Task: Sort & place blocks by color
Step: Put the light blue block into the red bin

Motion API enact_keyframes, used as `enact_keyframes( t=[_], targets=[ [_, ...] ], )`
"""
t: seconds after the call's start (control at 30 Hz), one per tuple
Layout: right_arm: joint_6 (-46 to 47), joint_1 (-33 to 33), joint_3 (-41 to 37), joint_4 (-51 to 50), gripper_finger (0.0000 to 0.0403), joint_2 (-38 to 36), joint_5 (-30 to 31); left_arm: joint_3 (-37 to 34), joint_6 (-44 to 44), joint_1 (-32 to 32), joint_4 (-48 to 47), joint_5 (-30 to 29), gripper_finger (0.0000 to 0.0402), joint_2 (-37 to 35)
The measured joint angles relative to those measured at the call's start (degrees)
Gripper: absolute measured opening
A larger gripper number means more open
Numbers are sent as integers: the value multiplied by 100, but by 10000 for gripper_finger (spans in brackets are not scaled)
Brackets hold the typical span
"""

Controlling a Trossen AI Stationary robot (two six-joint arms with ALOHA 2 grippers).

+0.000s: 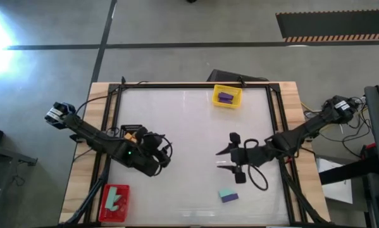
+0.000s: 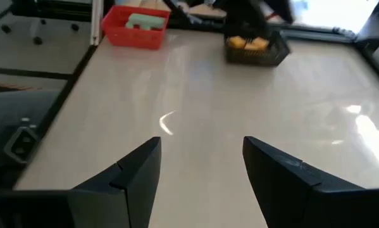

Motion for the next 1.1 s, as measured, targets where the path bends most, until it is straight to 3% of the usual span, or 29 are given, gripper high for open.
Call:
enact_keyframes(
  t=[0.17,0.33,0.47,0.83,1.1],
  targets=[
    [578,332,156,-228,214,0,54,-2,1125,-16,754,-326,199,27],
    [690,583,169,-250,214,186,262,-2,2270,-25,1708,-227,199,234],
    [441,789,167,-428,214,563,12,-4,2767,-40,2156,-118,199,348],
    [1456,1128,160,-1005,208,1648,-333,-4,2943,-26,2228,-102,199,372],
    [1639,1132,212,-1017,140,2234,-813,-4,3004,-3,2229,-101,199,372]
  ],
)
